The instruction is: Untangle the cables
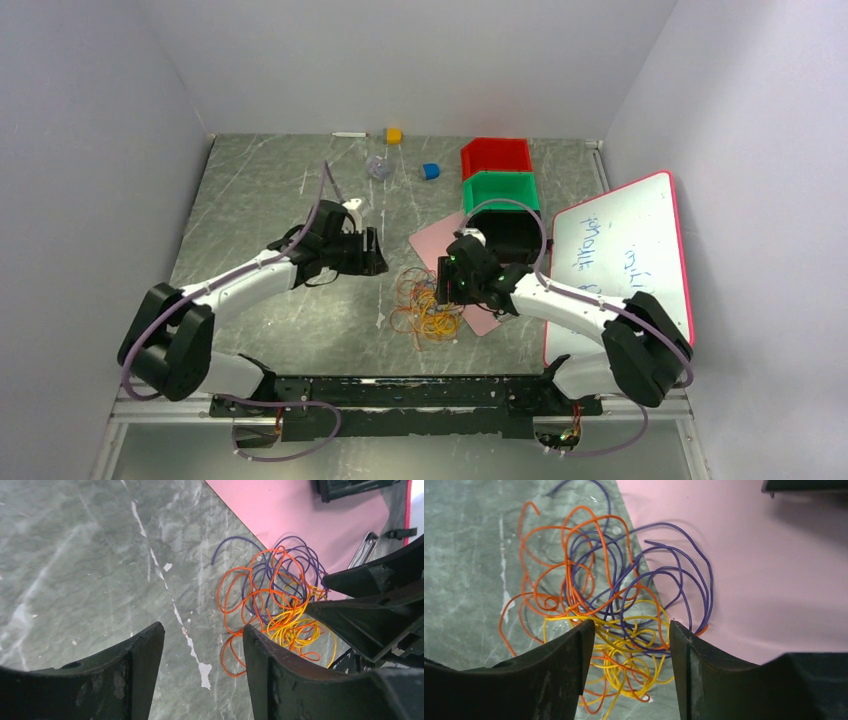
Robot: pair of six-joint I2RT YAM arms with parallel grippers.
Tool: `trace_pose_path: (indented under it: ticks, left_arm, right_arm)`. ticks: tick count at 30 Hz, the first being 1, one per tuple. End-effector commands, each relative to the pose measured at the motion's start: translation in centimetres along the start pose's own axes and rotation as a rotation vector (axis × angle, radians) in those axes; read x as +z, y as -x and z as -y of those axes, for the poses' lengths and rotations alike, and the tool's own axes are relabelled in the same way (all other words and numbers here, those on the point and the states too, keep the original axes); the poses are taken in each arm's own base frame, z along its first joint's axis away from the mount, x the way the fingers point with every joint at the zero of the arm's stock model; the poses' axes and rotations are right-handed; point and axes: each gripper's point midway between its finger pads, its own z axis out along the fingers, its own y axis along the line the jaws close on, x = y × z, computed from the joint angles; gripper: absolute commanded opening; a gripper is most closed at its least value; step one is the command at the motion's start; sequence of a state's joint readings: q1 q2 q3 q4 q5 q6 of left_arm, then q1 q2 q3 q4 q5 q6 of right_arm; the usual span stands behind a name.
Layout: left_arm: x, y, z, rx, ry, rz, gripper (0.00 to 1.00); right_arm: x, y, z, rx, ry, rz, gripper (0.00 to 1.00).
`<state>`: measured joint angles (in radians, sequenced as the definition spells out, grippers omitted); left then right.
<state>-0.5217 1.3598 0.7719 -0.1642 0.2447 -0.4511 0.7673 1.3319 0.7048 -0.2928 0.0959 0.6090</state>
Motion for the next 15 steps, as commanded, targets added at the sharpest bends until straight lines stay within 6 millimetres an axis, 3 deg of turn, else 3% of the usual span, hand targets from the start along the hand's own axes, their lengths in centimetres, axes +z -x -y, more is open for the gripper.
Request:
trace_pose_path:
  ticks: [1,7,15]
  left_arm:
    - [1.2,1.3,2.4,0.075,-0.087,0.022,0.62]
    - [3.4,-1.2,2.7,0.084,-0.138,-0.059,0.5]
    - [5.1,-3.6,5.0,0.112,-0.217,-0.121,0.43]
  right_arm:
    - [1.2,-0.2,1.0,0.08,-0.048,0.039,0.58]
    - [1.7,-1.7,3.1,0.104,-0.129,0.029,0.49]
    - [2.5,-3.2,3.6,0.134,-0.125,-0.004,0.42]
